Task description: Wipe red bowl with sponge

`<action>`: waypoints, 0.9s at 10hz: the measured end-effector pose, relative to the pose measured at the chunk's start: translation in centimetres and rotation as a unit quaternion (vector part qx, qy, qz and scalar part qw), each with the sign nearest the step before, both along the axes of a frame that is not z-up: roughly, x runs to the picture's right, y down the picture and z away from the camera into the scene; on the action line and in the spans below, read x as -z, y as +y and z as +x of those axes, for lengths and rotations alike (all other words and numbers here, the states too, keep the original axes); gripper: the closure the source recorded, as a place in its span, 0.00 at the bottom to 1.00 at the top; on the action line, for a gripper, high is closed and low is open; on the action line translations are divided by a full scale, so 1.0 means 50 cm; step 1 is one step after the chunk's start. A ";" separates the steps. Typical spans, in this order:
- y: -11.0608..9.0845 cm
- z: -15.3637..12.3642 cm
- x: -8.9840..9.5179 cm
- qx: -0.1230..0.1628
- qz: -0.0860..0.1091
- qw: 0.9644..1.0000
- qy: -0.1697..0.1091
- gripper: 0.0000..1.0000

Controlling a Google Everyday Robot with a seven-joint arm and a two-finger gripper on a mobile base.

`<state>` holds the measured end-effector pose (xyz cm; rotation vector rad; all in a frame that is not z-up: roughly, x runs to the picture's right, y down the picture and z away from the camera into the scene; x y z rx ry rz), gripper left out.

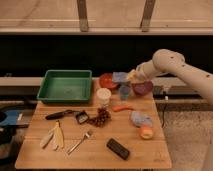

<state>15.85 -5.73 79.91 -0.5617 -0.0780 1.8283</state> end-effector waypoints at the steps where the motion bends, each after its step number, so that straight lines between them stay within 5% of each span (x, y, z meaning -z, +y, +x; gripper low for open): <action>1: -0.001 -0.017 -0.018 0.016 0.000 1.000 0.002 1.00; 5: 0.021 -0.029 -0.074 0.054 0.002 0.998 0.013 1.00; 9: -0.005 -0.055 -0.103 0.090 0.009 0.996 0.019 1.00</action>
